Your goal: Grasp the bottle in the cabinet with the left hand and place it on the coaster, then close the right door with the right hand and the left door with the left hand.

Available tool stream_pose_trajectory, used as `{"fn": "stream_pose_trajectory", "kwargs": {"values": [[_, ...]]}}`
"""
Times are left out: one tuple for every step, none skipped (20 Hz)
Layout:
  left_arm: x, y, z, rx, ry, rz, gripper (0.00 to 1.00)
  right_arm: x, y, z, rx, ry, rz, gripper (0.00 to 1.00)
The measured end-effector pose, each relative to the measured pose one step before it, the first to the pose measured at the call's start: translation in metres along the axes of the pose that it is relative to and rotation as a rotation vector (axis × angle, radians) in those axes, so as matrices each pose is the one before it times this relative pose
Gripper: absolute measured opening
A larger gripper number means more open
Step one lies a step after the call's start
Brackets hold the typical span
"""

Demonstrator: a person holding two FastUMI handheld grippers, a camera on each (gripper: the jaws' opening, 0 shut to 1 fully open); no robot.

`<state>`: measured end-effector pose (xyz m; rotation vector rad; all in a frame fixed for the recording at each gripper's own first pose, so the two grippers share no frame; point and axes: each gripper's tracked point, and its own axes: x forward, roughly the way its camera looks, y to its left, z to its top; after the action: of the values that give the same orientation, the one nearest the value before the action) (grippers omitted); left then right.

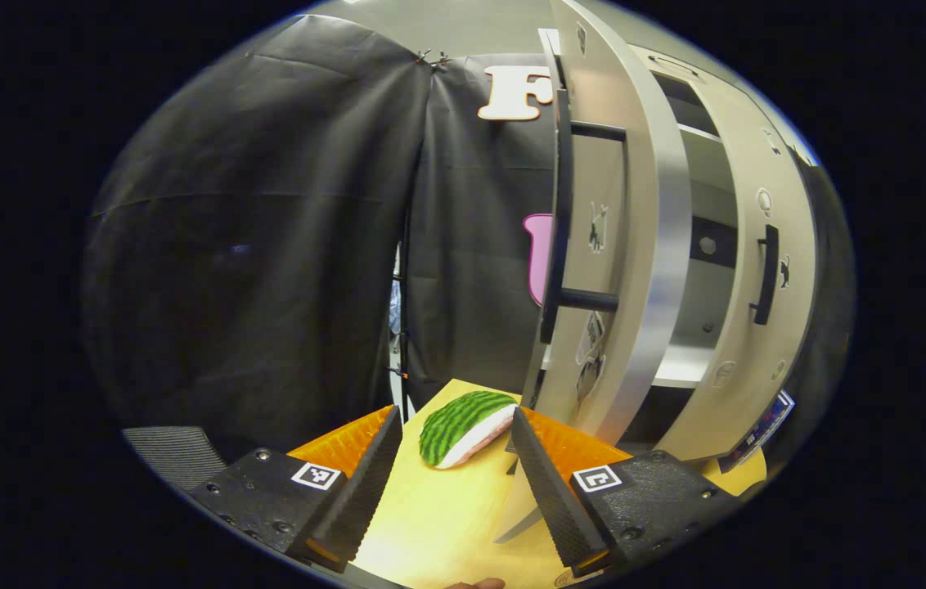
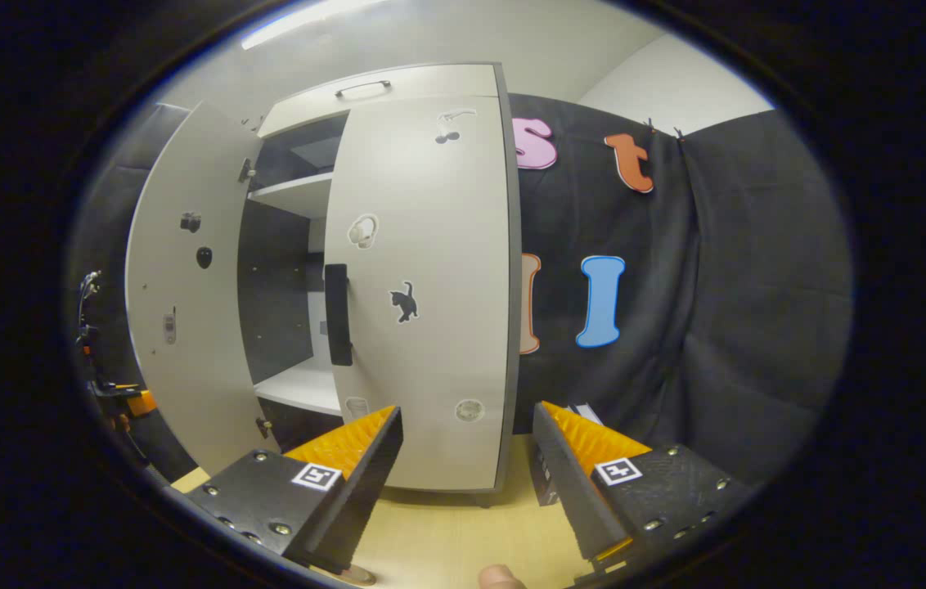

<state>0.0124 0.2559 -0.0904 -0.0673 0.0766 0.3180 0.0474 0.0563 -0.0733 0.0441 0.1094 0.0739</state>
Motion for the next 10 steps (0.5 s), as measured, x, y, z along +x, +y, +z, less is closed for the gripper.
{"fn": "stream_pose_trajectory", "kwargs": {"values": [[-0.00232,-0.00873,-0.00242,-0.00264,0.00368,-0.02389,0.88,-0.00246,-0.00130,-0.00051,-0.00231,-0.00058,-0.00071,0.97],[-0.00228,-0.00783,-0.00302,-0.00283,0.00612,-0.02102,0.88,-0.00160,-0.00126,-0.00003,-0.00115,-0.00109,-0.00100,0.97],[-0.00196,-0.00576,-0.00329,0.00647,0.00487,-0.01880,0.88,-0.00295,-0.00017,0.00001,0.00036,-0.00082,0.00047,0.97],[-0.00039,-0.00628,-0.00160,0.00648,0.00063,-0.01572,0.88,-0.00319,-0.00042,0.00091,0.00162,-0.00153,0.00091,0.97],[-0.00225,-0.00751,-0.00223,0.00383,0.00347,-0.01793,0.88,-0.00145,-0.00103,-0.00039,0.00148,-0.00094,0.00106,0.97],[-0.00138,-0.00751,-0.00111,0.00313,0.00436,-0.02158,0.88,-0.00248,-0.00120,0.00005,0.00029,0.00017,-0.00048,0.97],[-0.00182,-0.00771,-0.00065,0.00459,0.00199,-0.02231,0.88,-0.00260,-0.00122,-0.00041,-0.00155,0.00049,-0.00157,0.97],[-0.00137,-0.00649,0.00078,0.00844,0.00097,-0.02002,0.88,-0.00198,-0.00097,-0.00030,-0.00208,0.00129,-0.00157,0.97],[-0.00135,-0.00574,-0.00068,0.01132,0.00150,-0.01370,0.88,-0.00204,0.00002,-0.00094,-0.00052,0.00121,-0.00072,0.97],[0.00037,-0.00446,-0.00050,0.01314,0.00605,-0.00650,0.88,-0.00173,0.00033,0.00050,0.00083,-0.00053,0.00007,0.97]]}}
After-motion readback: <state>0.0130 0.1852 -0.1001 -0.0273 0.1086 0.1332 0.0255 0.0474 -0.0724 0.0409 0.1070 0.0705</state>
